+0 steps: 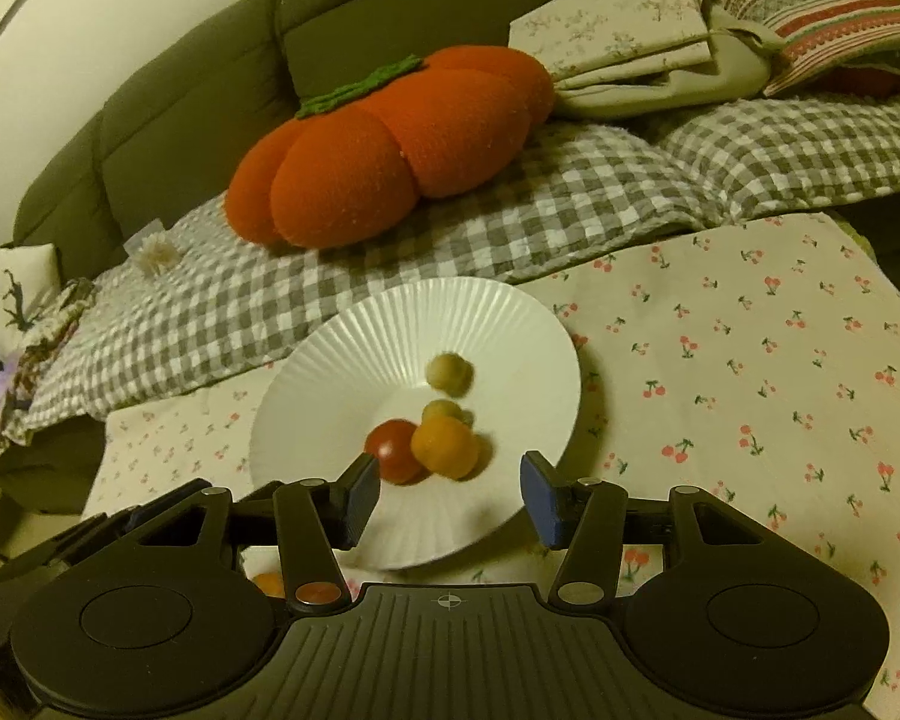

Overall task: Organize fruits
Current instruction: 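Withdraw both tools from the plate toward the remaining fruits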

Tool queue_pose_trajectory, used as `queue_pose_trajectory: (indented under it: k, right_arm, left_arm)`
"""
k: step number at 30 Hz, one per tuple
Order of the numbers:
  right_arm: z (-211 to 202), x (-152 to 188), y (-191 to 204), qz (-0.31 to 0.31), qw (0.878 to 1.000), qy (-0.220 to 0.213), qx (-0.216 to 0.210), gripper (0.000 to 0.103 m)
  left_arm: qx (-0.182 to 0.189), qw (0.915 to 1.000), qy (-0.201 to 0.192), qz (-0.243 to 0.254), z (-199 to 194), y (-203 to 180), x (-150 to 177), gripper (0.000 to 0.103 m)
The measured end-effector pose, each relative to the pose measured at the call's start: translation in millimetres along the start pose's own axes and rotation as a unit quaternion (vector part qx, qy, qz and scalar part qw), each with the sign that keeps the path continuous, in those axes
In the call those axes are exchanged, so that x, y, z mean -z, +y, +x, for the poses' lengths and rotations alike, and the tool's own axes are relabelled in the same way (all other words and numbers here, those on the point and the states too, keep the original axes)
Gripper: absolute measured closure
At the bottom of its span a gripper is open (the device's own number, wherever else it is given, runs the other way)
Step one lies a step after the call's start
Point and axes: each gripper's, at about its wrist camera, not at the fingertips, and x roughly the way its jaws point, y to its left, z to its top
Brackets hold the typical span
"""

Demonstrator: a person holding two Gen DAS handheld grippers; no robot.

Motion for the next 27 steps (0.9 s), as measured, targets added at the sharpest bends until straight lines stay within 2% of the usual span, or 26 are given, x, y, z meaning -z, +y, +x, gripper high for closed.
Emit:
queue_pose_trajectory:
  k: [4, 7, 17, 27]
  right_arm:
    - [-13, 9, 3, 0.001, 1.0, 0.002, -0.007, 0.047]
    - [-24, 16, 3, 0.007, 1.0, 0.0, -0.01, 0.042]
    - [-47, 31, 21, -0.013, 0.999, 0.009, -0.035, 0.038]
    - [-54, 43, 40, -0.03, 0.998, 0.029, -0.055, 0.038]
  left_arm:
    - [-0.001, 1.0, 0.001, -0.006, -13, 5, 4, 0.023]
    - [-0.004, 1.0, 0.002, -0.008, -21, 9, 8, 0.02]
    - [-0.01, 0.9996, 0.016, -0.024, -48, 26, 18, 0.015]
    - [-0.036, 0.9971, 0.043, -0.05, -72, 57, 40, 0.015]
